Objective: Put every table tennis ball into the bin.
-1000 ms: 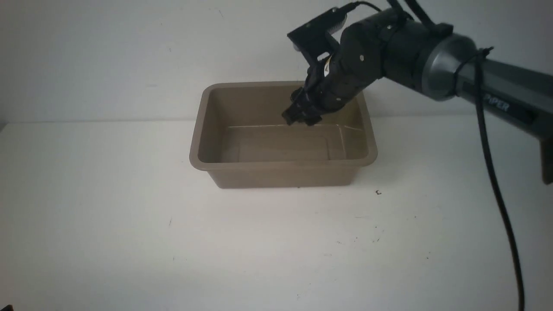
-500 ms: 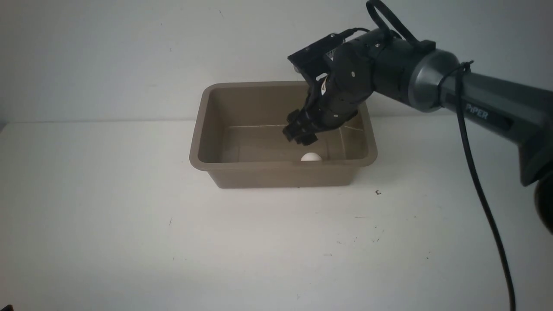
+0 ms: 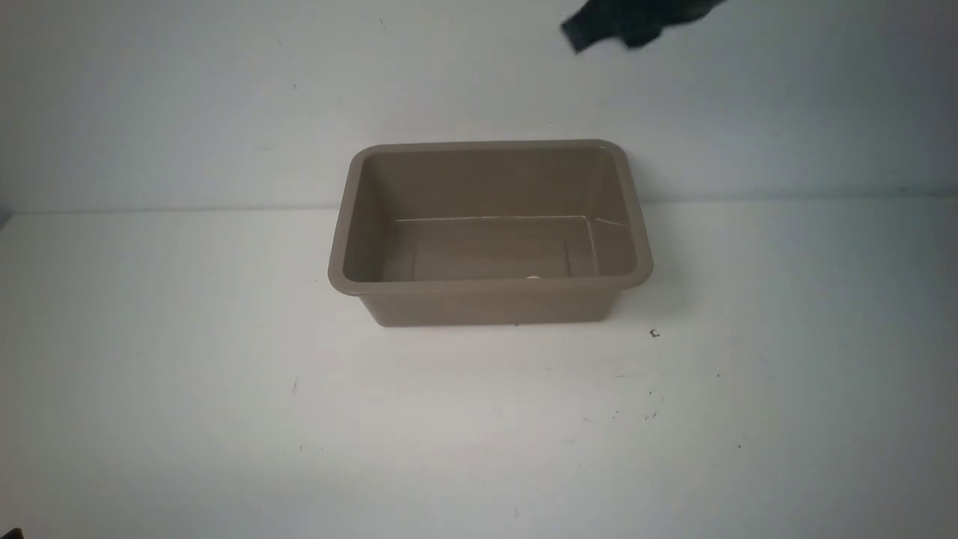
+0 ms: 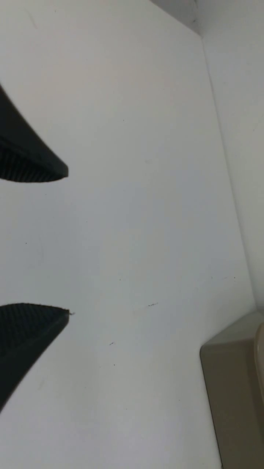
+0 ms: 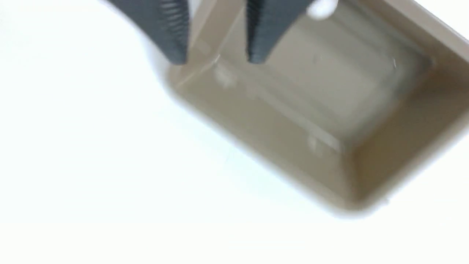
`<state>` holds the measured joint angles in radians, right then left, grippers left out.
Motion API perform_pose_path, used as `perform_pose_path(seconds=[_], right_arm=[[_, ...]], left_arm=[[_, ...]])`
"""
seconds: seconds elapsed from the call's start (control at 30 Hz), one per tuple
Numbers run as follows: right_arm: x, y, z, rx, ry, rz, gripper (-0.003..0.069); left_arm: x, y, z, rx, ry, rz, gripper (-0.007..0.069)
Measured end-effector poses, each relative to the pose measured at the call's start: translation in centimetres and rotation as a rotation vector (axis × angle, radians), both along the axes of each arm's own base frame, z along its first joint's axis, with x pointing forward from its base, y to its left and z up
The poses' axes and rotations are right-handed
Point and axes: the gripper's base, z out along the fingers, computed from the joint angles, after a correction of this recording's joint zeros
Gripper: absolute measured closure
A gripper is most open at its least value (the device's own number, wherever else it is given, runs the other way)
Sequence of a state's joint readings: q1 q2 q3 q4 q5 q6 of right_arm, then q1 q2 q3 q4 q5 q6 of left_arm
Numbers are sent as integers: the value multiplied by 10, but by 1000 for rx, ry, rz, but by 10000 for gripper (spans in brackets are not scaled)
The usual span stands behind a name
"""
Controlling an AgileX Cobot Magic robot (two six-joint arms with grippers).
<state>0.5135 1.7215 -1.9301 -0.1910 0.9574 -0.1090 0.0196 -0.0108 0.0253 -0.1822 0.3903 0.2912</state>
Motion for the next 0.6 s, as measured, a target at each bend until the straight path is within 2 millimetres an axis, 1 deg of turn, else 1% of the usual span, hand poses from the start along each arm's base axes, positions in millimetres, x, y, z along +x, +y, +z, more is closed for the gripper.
perform_pose_path(seconds=[0.03, 0.1, 0.13, 0.2, 0.23, 0.27, 0.33, 0.37, 0.43, 0.47, 0.53, 0.6], right_arm=[[-16, -9, 16, 6, -41, 9, 566], [-35, -19, 26, 7, -67, 17, 624], [-37, -21, 26, 8, -70, 18, 630], [-57, -31, 28, 9, -83, 24, 659], [-73, -40, 24, 13, -91, 30, 666], [-82, -45, 20, 18, -93, 30, 669], [-114, -63, 3, 58, -116, 24, 671], [-127, -69, -6, 79, -127, 19, 671], [-149, -82, -27, 126, -146, 9, 671], [-155, -85, -34, 140, -150, 6, 671], [-173, -94, -61, 173, -147, -6, 671], [-188, -102, -96, 199, -115, -21, 671]], left_arm=[[0, 0, 0, 0, 0, 0, 220], [0, 0, 0, 0, 0, 0, 220], [0, 0, 0, 0, 0, 0, 220], [0, 0, 0, 0, 0, 0, 220], [0, 0, 0, 0, 0, 0, 220], [0, 0, 0, 0, 0, 0, 220], [0, 0, 0, 0, 0, 0, 220], [0, 0, 0, 0, 0, 0, 220], [0, 0, 0, 0, 0, 0, 220], [0, 0, 0, 0, 0, 0, 220], [0, 0, 0, 0, 0, 0, 220], [0, 0, 0, 0, 0, 0, 220]])
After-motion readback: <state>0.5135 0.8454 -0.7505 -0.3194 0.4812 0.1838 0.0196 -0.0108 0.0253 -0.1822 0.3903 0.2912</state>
